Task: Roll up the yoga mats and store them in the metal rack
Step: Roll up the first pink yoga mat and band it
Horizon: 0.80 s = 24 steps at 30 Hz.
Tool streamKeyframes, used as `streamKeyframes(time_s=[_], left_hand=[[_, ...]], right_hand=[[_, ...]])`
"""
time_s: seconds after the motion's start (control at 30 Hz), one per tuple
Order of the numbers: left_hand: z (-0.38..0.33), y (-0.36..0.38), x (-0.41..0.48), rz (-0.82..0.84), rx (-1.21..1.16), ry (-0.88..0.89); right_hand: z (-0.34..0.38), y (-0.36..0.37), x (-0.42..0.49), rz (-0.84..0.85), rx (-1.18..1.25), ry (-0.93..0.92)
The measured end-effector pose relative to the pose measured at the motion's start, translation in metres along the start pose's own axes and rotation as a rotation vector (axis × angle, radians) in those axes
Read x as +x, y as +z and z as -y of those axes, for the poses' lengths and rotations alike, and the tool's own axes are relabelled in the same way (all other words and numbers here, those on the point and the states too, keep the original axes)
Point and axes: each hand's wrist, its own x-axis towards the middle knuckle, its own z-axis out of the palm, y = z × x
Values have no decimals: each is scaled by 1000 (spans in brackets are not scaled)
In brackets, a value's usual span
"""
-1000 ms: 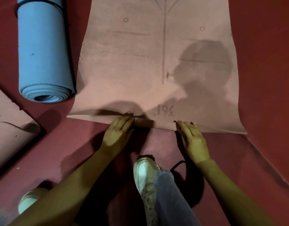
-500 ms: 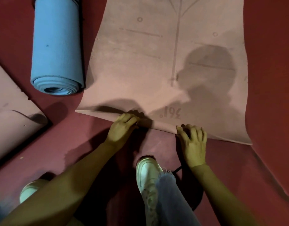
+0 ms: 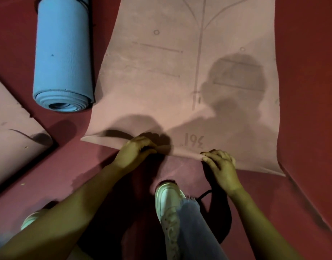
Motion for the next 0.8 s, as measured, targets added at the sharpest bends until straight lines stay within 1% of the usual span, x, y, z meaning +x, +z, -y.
streamKeyframes(time_s=[0.1, 0.17, 0.27, 0.33, 0.4, 0.47, 0.57, 0.63, 0.7, 0.8], left_hand=[[-9, 1, 8, -35, 22, -33], [-11, 1, 14, -50, 52, -94], [-19, -5, 29, -66, 34, -201], [-26, -6, 41, -68, 123, -255], [-29, -4, 48, -65, 317, -252], [-28, -1, 48, -96, 411, -204], [-21, 2, 36, -149, 411, -19], [-15, 3, 31, -134, 489, 101], [-11, 4, 29, -129, 606, 195], [-3, 8, 24, -226, 682, 311]], right_hand=[[7, -1, 8, -22, 148, 150], [11, -4, 14, -49, 211, 243], [17, -10, 25, 28, 111, 329], [23, -12, 31, 61, 16, 339], [27, -9, 33, -16, -70, 286], [25, 0, 29, -153, -164, 182], [19, 16, 19, -286, -355, -45], [13, 18, 14, -350, -394, -163], [8, 16, 8, -360, -390, -230], [3, 12, 6, -301, -409, -285]])
